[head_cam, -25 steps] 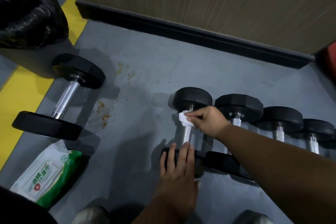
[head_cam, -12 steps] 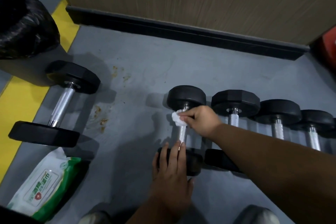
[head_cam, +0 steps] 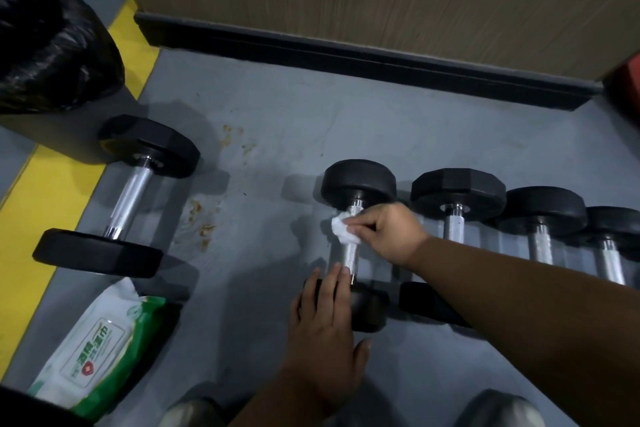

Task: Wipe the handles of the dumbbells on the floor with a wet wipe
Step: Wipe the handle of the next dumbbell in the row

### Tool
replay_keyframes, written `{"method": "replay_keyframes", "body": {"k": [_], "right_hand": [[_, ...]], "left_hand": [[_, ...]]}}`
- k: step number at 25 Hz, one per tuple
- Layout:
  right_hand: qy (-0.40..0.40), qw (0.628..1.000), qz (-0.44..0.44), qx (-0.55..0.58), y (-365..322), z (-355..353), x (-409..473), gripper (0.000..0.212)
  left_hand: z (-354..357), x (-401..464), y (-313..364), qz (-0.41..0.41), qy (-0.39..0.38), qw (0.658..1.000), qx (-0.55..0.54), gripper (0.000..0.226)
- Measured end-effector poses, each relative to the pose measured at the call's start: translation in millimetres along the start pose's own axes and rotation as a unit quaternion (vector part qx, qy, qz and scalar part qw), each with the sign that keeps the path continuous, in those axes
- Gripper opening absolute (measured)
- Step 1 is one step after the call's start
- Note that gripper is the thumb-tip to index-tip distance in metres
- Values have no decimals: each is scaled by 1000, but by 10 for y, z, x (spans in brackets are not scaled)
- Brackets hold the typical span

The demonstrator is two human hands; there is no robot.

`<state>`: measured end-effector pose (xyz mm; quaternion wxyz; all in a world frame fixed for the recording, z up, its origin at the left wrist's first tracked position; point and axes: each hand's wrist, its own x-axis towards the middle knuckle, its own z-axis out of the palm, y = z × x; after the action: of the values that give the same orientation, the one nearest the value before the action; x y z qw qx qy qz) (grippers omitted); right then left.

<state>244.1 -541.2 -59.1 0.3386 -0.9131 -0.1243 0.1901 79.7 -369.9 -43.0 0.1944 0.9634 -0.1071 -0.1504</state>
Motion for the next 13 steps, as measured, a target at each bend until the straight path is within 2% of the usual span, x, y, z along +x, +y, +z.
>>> {"method": "replay_keyframes", "body": {"k": [3,5,7,11,13], "right_hand": [[-115,992,-55,-20,-108,105,-324,22],[-135,987,-80,-38,-157,85,-338,22],[-104,992,-62,-32,-204,46,-166,20],[18,999,31,18,-160,44,16,20],[-27,999,11,34,-171,71,-114,20]], "left_hand": [[12,2,-33,3,16,1000,-16,101],[9,11,-53,7,35,999,-29,98],[18,18,-74,8,56,998,-33,93],[76,-7,-99,1,68,997,-41,85],[83,-4,-123,8,69,997,-38,83]]}}
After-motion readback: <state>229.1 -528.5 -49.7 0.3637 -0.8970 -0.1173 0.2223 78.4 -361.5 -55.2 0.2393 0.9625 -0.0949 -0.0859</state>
